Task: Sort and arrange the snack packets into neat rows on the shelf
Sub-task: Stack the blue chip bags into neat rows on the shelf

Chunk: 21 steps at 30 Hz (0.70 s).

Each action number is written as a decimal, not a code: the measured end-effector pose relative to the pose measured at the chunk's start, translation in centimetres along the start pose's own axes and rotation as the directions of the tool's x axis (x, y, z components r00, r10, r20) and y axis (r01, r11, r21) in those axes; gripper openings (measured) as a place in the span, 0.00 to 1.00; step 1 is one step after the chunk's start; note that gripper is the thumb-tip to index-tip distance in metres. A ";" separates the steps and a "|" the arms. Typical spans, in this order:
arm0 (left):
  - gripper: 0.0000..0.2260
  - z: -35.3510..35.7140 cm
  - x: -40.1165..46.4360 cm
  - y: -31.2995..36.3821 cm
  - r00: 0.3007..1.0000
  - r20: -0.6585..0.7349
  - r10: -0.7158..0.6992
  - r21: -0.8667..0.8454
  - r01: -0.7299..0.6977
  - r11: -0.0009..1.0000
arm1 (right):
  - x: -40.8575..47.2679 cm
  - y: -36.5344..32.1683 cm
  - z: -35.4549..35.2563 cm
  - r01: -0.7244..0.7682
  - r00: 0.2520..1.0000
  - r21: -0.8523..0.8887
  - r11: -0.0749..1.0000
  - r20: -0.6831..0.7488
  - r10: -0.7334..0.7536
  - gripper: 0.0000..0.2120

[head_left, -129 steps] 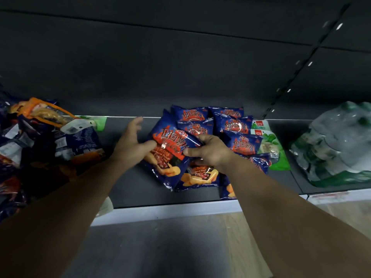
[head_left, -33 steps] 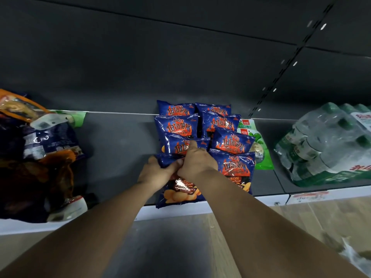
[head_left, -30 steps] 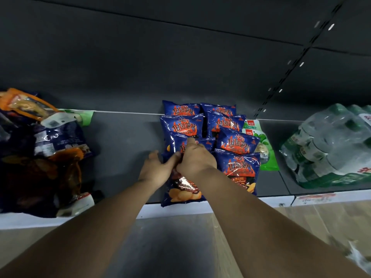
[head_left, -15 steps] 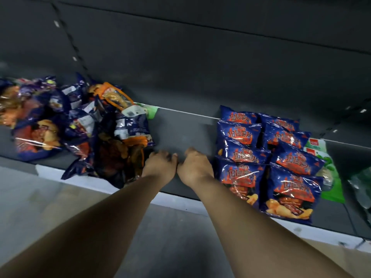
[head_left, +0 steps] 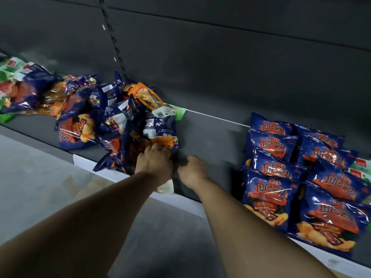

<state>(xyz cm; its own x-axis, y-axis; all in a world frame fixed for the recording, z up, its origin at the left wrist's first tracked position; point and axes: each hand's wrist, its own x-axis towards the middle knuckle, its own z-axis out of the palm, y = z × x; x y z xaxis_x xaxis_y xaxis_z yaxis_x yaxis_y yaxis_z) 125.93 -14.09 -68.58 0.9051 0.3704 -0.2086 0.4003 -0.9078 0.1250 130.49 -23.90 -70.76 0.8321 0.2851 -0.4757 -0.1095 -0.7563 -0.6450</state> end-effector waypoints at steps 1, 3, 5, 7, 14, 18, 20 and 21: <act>0.18 0.1 0.1 -0.7 0.999 0.025 0.047 0.057 -0.048 0.997 | 0.4 -0.2 0.5 -0.010 1.000 -0.008 1.000 -0.001 0.010 0.17; 0.21 0.1 0.6 -1.9 0.989 0.073 0.131 0.151 -0.141 0.978 | 1.3 -0.9 1.7 -0.032 0.999 -0.015 0.999 -0.019 0.032 0.17; 0.20 -0.4 1.6 -2.8 0.977 0.061 0.206 0.198 -0.214 0.957 | 2.1 -1.7 2.9 -0.076 0.997 -0.018 0.997 -0.035 0.075 0.16; 0.17 -1.3 2.5 -3.7 0.963 0.038 0.266 0.235 -0.267 0.935 | 2.9 -2.4 4.3 -0.102 0.994 -0.035 0.994 -0.049 0.100 0.16; 0.19 -1.1 4.5 -9.0 0.919 0.157 0.362 0.445 -0.393 0.805 | 4.8 -4.5 6.9 -0.203 0.962 0.008 0.979 -0.183 0.201 0.17; 0.18 -0.4 5.4 -10.2 0.900 0.133 0.415 0.353 -0.434 0.829 | 4.8 -5.1 7.8 -0.182 0.961 0.038 0.983 -0.205 0.186 0.16; 0.18 -0.1 5.7 -10.4 0.895 0.118 0.430 0.305 -0.445 0.842 | 4.8 -5.3 8.3 -0.196 0.957 0.021 0.980 -0.216 0.196 0.16; 0.18 -0.1 5.8 -10.4 0.891 0.120 0.438 0.287 -0.453 0.844 | 4.7 -5.4 8.4 -0.216 0.952 0.001 0.976 -0.220 0.211 0.17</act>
<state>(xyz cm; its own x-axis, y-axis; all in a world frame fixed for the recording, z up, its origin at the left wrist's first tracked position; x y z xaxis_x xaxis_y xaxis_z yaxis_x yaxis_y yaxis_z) 127.06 -2.44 -70.96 0.9646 -0.0910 -0.2477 -0.1135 -0.9904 -0.0784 130.46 -13.56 -74.57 0.8891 -0.0180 -0.4574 -0.2873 -0.7998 -0.5271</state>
